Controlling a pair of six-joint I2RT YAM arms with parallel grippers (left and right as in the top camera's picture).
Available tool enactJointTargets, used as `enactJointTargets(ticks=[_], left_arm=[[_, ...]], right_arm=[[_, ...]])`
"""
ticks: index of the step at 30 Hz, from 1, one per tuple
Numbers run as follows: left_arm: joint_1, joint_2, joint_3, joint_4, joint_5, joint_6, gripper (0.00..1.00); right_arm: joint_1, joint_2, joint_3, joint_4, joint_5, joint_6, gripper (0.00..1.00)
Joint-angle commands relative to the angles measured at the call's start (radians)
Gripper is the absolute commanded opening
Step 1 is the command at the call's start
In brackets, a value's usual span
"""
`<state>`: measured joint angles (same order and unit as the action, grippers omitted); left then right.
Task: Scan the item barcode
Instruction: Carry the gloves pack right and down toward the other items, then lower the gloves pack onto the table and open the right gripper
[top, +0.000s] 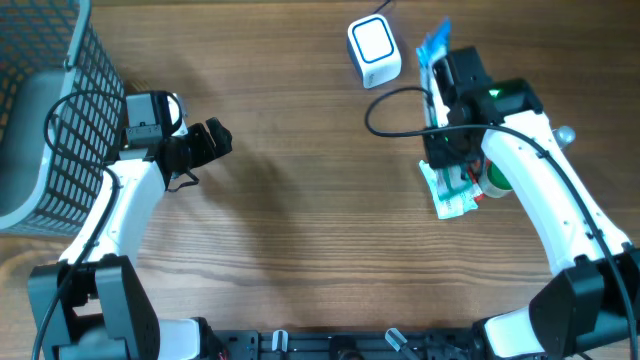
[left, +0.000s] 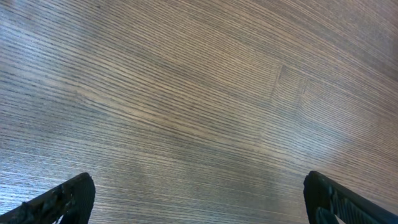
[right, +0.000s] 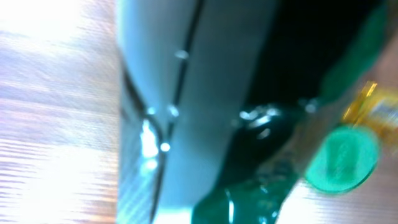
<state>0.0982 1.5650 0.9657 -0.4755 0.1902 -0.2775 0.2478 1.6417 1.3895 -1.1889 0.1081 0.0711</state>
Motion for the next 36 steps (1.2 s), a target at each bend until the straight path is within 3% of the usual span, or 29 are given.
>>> enactJointTargets(ticks=[1,2,4,9,11,12,16,22,29,36], left_arm=[[0.005,-0.007,-0.003,0.000,-0.002,0.009,1.00],[0.005,-0.007,-0.003,0.000,-0.002,0.009,1.00],[0.005,-0.007,-0.003,0.000,-0.002,0.009,1.00],[0.005,-0.007,-0.003,0.000,-0.002,0.009,1.00],[0.005,-0.007,-0.003,0.000,-0.002,0.009,1.00],[0.005,-0.007,-0.003,0.000,-0.002,0.009,1.00],[0.005,-0.007,-0.003,0.000,-0.002,0.009,1.00],[0.005,-0.007,-0.003,0.000,-0.002,0.009,1.00],[0.005,-0.007,-0.003,0.000,-0.002,0.009,1.00],[0.005,-0.007,-0.003,0.000,-0.002,0.009,1.00]], right_arm=[[-0.035,-0.001,-0.077,0.003,-0.032,0.070,0.13],[-0.044,0.000,-0.087,0.005,-0.031,0.069,0.23],[-0.060,0.000,-0.099,0.011,-0.018,0.069,0.53],[-0.066,0.002,-0.108,0.045,0.029,0.069,0.66],[-0.066,0.002,-0.108,0.056,0.054,0.071,0.84],[-0.066,0.002,-0.108,0.055,0.101,0.089,1.00],[-0.066,0.002,-0.108,0.049,0.240,0.193,1.00],[-0.066,0.002,-0.108,0.129,-0.066,0.192,0.99],[-0.066,0.002,-0.108,0.211,-0.084,0.192,1.00],[-0.066,0.002,-0.108,0.447,-0.084,0.192,1.00]])
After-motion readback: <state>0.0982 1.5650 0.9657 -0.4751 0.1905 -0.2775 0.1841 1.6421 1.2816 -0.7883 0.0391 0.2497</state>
